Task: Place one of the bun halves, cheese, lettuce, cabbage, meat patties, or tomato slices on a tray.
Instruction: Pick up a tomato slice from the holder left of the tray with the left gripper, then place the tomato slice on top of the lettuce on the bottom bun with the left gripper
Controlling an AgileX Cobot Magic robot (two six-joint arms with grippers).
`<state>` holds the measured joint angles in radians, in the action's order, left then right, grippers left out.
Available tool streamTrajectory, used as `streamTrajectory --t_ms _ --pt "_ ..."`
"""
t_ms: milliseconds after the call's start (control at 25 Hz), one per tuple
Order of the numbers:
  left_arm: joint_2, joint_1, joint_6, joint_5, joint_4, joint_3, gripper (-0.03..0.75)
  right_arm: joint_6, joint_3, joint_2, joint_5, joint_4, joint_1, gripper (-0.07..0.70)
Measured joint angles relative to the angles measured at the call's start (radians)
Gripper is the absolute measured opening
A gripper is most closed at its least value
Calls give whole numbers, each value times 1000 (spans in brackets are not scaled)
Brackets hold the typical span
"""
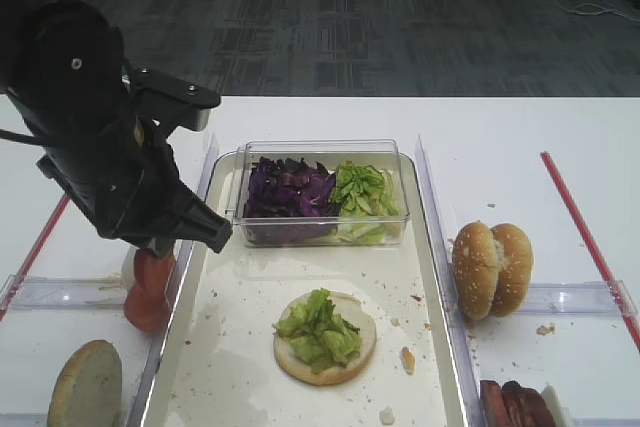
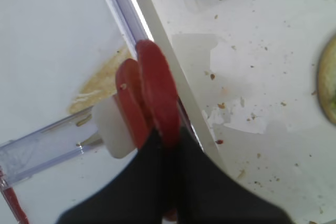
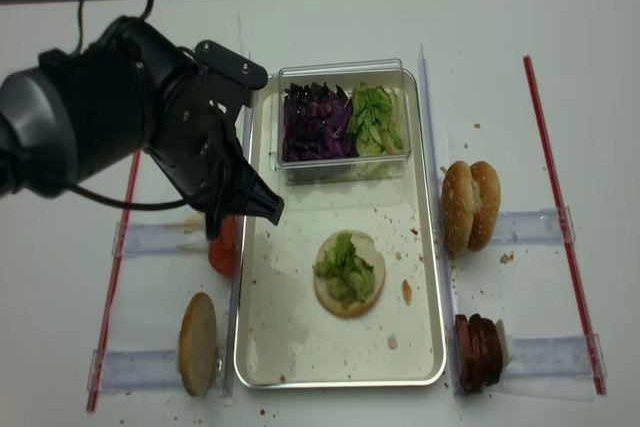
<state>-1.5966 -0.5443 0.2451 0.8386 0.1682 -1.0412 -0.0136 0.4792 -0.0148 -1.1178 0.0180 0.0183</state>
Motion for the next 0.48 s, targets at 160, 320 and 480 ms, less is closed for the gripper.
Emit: streamTrajectory --t_ms 160,320,480 --pt "1 0 -162 -4 -188 0 25 0 0 0 0 0 0 626" --pt "1 0 -389 -13 -481 0 25 0 0 0 0 0 0 626" --pt "1 0 -627 17 -776 0 25 0 0 0 0 0 0 626"
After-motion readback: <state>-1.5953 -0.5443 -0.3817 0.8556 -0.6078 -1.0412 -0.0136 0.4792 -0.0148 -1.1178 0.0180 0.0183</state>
